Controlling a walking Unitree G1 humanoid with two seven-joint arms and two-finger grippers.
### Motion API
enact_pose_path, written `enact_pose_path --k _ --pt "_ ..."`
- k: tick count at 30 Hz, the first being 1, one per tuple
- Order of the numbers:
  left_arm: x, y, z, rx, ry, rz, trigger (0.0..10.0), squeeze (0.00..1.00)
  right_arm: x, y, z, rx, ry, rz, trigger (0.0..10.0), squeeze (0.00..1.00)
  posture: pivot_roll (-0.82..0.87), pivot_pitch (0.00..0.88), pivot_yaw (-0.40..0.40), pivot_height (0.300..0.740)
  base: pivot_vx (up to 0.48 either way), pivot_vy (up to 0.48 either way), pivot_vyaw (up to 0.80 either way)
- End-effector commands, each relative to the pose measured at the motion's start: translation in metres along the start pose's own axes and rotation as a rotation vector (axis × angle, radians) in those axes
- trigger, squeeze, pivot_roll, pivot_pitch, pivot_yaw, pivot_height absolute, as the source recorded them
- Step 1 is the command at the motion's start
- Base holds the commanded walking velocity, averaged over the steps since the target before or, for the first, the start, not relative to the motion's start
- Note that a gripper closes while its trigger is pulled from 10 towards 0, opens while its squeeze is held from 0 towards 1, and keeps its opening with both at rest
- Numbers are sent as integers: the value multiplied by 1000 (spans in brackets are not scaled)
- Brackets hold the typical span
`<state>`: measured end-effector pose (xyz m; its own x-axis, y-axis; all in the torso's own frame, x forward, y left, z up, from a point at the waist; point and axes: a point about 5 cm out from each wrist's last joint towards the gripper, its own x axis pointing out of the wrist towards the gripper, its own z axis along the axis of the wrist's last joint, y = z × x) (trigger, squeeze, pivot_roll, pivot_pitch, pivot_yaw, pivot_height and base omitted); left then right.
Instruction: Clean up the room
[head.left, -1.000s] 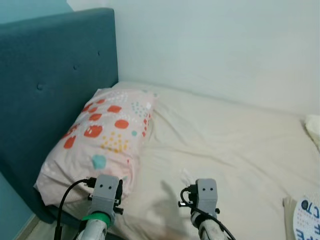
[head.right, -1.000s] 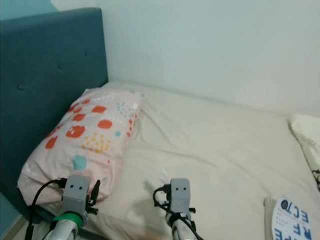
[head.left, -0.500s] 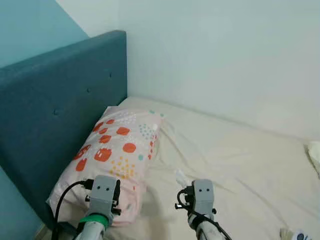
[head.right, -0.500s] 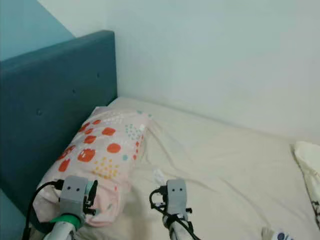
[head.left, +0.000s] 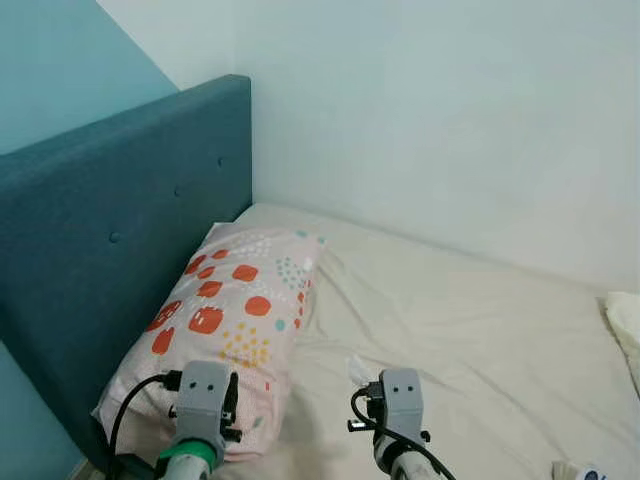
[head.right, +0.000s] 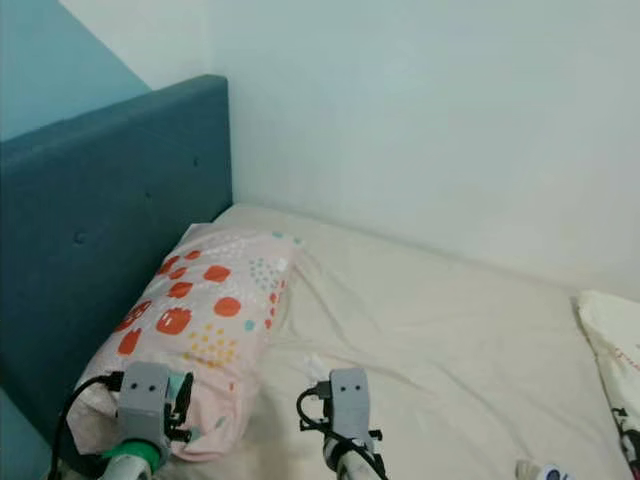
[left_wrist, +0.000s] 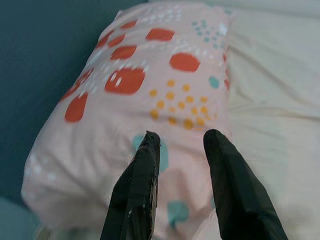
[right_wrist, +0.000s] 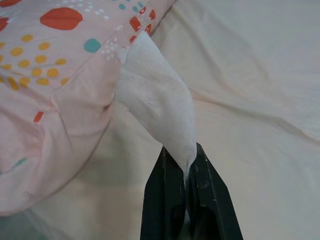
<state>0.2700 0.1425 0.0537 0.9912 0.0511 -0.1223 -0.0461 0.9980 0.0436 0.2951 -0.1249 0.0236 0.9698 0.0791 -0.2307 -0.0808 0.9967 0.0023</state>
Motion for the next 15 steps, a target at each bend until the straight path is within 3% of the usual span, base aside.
enact_pose_path --k 1,15 --pt "-3 1 -9 -5 42 4 10000 0 -4 -2 -11 -6 47 -8 10000 0 43 0 -30 740 0 0 0" --pt "6 -3 -2 -18 39 0 10000 0 -1 2 -10 -16 67 -1 10000 0 40 0 -27 740 0 0 0"
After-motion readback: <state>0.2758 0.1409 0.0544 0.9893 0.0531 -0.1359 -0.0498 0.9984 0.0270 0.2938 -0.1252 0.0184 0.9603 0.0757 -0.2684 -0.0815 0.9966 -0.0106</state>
